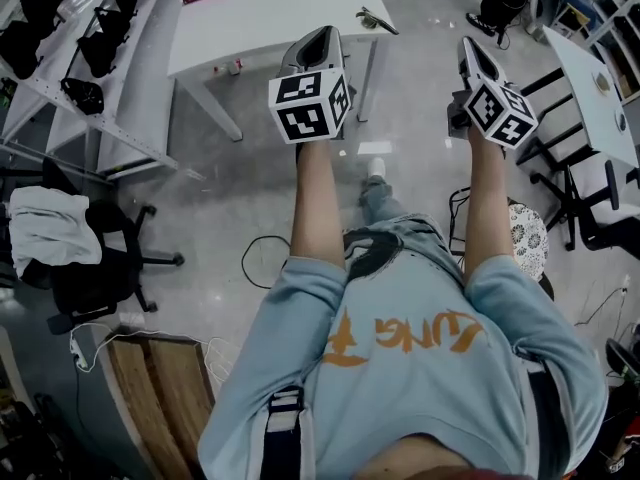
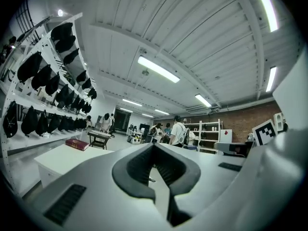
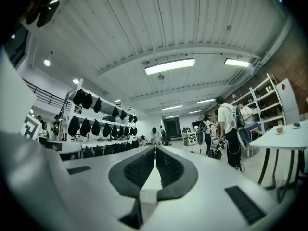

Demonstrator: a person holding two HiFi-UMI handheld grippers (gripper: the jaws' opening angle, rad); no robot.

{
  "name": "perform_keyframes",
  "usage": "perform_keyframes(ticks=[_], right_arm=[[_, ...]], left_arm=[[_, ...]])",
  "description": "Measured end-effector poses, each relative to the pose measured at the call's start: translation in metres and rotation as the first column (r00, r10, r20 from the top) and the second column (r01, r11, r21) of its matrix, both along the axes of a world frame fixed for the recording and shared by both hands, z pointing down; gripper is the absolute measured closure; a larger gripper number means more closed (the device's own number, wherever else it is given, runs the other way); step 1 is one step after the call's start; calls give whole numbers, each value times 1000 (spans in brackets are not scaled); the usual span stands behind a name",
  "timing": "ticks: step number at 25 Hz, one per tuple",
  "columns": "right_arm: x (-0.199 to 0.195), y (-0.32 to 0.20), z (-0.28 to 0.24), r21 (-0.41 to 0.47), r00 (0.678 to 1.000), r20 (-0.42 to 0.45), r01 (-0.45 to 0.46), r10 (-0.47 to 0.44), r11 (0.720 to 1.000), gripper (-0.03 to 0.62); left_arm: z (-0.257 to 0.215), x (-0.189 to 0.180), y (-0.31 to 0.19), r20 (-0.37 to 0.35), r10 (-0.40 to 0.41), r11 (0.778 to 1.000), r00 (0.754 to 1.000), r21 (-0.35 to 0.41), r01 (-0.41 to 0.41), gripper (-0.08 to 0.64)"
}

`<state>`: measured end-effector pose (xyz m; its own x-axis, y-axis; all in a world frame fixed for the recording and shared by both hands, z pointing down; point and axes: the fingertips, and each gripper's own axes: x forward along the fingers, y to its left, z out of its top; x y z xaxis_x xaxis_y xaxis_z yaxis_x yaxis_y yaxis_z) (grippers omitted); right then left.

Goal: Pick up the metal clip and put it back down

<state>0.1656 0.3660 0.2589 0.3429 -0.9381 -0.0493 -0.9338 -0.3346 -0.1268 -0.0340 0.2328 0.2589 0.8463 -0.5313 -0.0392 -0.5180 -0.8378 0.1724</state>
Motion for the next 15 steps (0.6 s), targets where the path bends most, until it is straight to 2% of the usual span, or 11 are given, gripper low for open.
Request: perform_keyframes(ticks=[4,8,11,15], right_arm=[[36,-23,12,13,998,48,-31,30,999,561],[41,-71,28,-10,998,52,38,-38,999,561],[57,-102,47,-47,996,62,73,-70,996,561],[107,-129,78,-101,994,96,59,-49,993,561]], left_arm=[[14,14,-29,32,-25,1000,999,-12,26,538],[36,35,-60,90,-63,998,994,-14,64,538],[57,59,-83,109,-73,996,991,-50,79,538],[91,105,-113,130,-72,990,989,-108,86,538]])
